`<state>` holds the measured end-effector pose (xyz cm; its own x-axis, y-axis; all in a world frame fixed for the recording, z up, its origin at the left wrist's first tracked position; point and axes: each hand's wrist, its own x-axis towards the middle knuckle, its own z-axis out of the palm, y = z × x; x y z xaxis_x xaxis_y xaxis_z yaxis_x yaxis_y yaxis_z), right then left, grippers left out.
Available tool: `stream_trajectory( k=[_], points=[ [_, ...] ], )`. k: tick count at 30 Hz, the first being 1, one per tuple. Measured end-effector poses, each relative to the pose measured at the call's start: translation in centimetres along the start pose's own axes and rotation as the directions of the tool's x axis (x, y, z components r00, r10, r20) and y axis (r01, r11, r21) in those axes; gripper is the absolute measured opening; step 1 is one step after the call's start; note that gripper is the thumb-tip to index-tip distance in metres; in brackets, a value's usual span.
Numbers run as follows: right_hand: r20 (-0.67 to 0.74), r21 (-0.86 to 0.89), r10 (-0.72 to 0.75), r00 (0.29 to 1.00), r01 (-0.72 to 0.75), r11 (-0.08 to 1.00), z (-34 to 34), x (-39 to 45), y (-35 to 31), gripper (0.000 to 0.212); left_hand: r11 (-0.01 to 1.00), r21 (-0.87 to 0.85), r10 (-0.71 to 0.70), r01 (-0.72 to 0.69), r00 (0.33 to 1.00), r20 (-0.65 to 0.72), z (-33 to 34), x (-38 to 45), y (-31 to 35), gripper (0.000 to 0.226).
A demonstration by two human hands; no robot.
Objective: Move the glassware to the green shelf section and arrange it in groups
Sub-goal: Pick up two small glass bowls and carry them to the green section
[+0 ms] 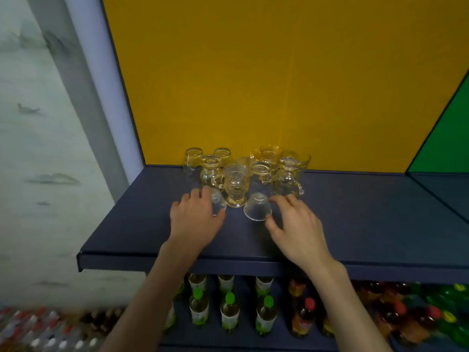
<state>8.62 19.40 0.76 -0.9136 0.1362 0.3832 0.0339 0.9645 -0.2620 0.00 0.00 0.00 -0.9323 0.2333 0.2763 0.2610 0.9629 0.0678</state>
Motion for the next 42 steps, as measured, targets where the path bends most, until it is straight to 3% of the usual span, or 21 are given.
stream_trajectory(
  k=[11,16,23,26,30,33,35,39,42],
  points=[
    [0.059,0.065,0.136,0.989,-0.139,0.988,3.5,2.8,0.4,0.052,0.981,-0.160,-0.105,0.114,0.993,0.061,2.9,3.7,-1.5,0.075],
    [0.071,0.122,0.179,0.981,-0.187,0.975,4.7,3.4,0.7,0.060,0.939,-0.305,-0.140,0.159,0.987,0.083,3.0,3.5,-1.2,0.068],
    [0.119,0.060,0.162,0.980,-0.170,0.984,6.2,3.9,1.7,0.078,0.866,-0.435,-0.262,0.248,0.965,0.027,2.6,1.4,-1.6,0.056],
    [0.137,0.062,0.171,0.976,-0.181,0.982,6.5,4.2,1.9,0.082,0.699,-0.634,-0.346,0.331,0.932,0.105,2.3,1.0,-1.8,0.051],
    [0.149,0.092,0.183,0.972,-0.198,0.976,6.7,4.5,1.9,0.080,0.176,-0.911,-0.391,0.373,0.876,0.284,1.5,1.6,-2.2,0.037],
    [0.175,0.127,0.191,0.966,-0.214,0.968,6.6,4.7,2.1,0.077,-0.050,-0.941,-0.320,0.334,0.887,0.331,0.4,1.7,-2.2,0.038],
    [0.173,0.167,0.189,0.967,-0.218,0.962,6.5,4.8,2.3,0.073,-0.093,-0.947,-0.287,0.309,0.902,0.322,0.1,1.5,-2.1,0.051],
    [0.170,0.279,0.149,0.974,-0.192,0.941,5.9,4.7,2.4,0.059,-0.005,-0.960,-0.263,0.282,0.925,0.273,0.3,1.0,-1.6,0.083],
    [0.143,0.365,0.136,0.980,-0.180,0.914,5.4,4.3,2.4,0.057,0.024,-0.966,-0.245,0.259,0.938,0.245,0.5,0.8,-1.0,0.082]
  ],
)
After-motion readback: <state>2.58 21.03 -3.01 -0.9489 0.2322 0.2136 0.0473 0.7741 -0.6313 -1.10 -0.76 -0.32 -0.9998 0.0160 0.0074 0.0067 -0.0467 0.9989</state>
